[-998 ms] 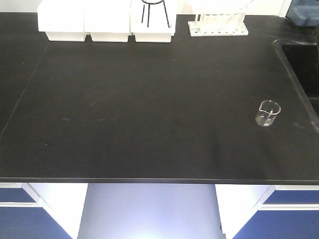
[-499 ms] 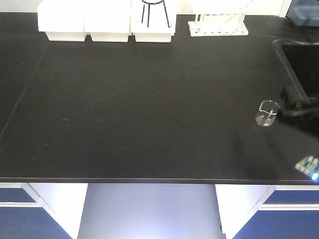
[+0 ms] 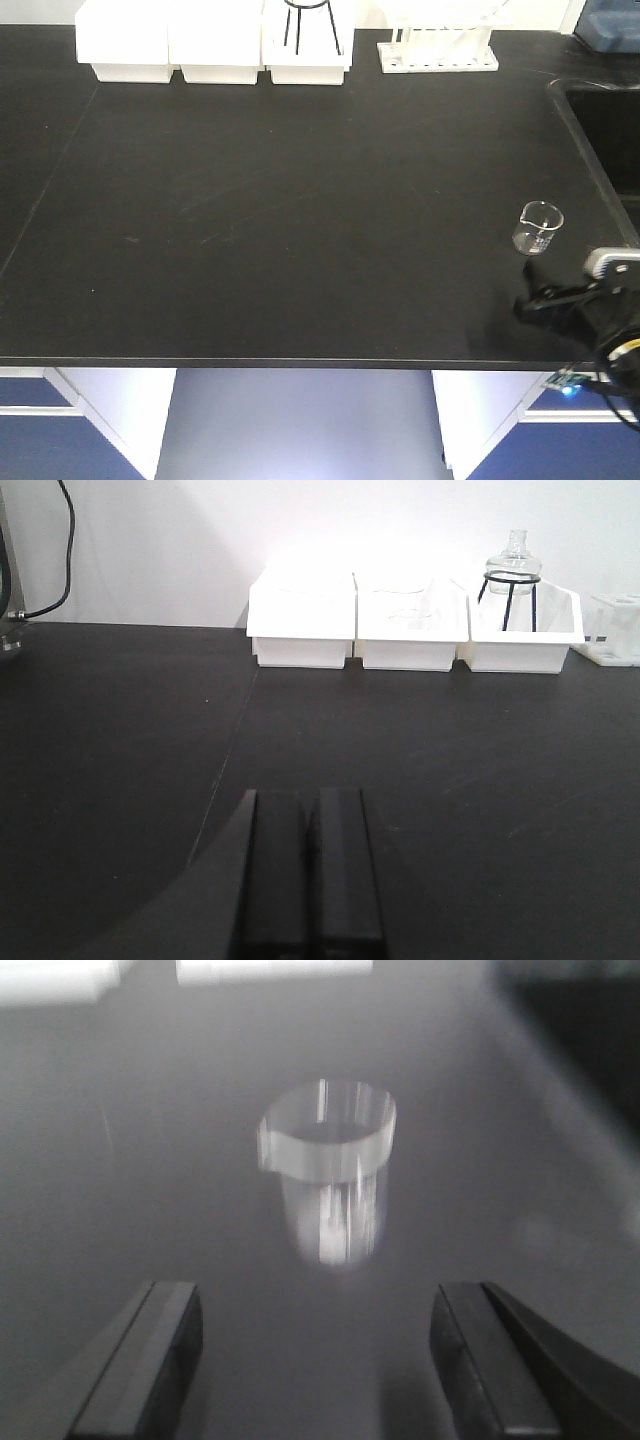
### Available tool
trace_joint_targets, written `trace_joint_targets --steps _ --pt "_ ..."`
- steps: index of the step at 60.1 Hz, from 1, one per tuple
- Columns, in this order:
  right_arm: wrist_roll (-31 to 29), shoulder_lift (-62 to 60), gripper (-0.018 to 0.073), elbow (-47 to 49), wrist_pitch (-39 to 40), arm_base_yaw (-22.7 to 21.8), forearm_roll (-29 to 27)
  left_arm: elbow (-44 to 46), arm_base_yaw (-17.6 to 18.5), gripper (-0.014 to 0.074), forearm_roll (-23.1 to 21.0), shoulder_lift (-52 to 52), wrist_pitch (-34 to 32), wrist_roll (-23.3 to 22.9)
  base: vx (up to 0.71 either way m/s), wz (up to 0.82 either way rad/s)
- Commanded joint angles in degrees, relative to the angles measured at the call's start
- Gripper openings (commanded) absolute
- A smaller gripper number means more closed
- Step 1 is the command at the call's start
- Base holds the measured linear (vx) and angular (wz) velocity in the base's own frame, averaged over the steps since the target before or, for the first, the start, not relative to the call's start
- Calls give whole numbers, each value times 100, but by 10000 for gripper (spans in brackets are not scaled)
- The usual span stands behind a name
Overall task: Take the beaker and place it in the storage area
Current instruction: 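Reach the right gripper to the glass beaker and close around it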
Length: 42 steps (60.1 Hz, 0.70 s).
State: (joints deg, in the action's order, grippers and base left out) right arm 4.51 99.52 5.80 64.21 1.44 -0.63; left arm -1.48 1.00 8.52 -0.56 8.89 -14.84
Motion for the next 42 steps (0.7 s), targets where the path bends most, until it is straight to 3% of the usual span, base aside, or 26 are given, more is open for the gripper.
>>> trace_joint_targets --steps 1,42 --pt "-26 354 525 228 1279 -10 63 -125 44 -8 -30 -104 -481 -33 0 0" --pt "-26 1778 524 2449 1279 -10 63 -125 44 -8 -30 -104 -481 -33 0 0"
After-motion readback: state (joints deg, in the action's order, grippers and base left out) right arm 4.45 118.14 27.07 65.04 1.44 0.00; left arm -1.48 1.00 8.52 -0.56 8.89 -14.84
